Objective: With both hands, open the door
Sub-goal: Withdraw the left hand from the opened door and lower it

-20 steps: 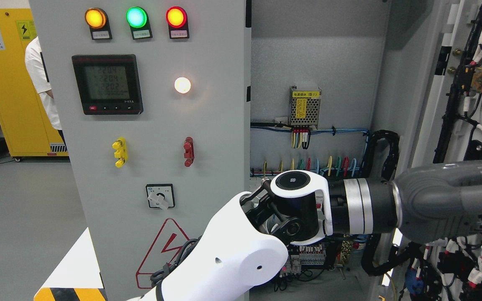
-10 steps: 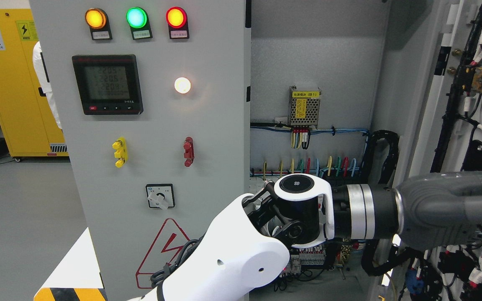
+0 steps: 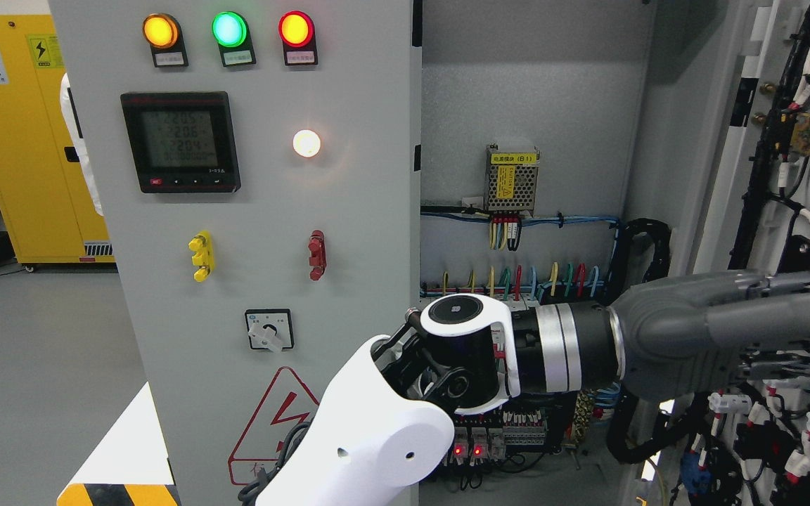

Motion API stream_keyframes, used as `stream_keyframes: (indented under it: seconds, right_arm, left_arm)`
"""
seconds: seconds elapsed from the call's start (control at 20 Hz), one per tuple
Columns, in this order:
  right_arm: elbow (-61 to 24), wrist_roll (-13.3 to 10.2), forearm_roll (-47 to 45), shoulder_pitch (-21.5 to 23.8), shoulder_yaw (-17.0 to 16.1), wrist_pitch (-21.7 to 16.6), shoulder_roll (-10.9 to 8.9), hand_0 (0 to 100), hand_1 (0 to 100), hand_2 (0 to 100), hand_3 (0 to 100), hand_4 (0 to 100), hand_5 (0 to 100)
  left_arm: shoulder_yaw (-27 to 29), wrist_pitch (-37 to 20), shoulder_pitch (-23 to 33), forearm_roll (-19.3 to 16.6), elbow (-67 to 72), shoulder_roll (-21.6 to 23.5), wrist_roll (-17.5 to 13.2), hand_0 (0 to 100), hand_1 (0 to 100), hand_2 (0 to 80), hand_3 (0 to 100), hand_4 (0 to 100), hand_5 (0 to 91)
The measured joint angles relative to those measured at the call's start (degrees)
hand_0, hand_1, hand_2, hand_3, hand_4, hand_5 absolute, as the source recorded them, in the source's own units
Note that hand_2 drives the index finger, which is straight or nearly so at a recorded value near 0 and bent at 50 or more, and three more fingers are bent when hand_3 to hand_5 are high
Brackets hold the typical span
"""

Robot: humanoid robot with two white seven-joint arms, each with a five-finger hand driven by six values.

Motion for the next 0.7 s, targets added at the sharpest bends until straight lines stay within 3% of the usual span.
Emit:
stream_keyframes:
  seconds: [0.45,0.7]
  right_arm:
    - [-0.01,0.00,0.00,0.00,0.01,0.00,0.00,0,50,4,0,0,0]
    - [0.00,0.00,0.00,0.00,-0.14,0.00,0.00,0,50,4,0,0,0]
  left_arm:
    - [4.99,0.18,18.54,-13.62,-6.93,1.83,-0.09,12,56,0.0,0,0,0.0]
    - [6.59,-1.08,28.23,-18.10,-9.10,5.13,0.04,12,56,0.0,0,0,0.0]
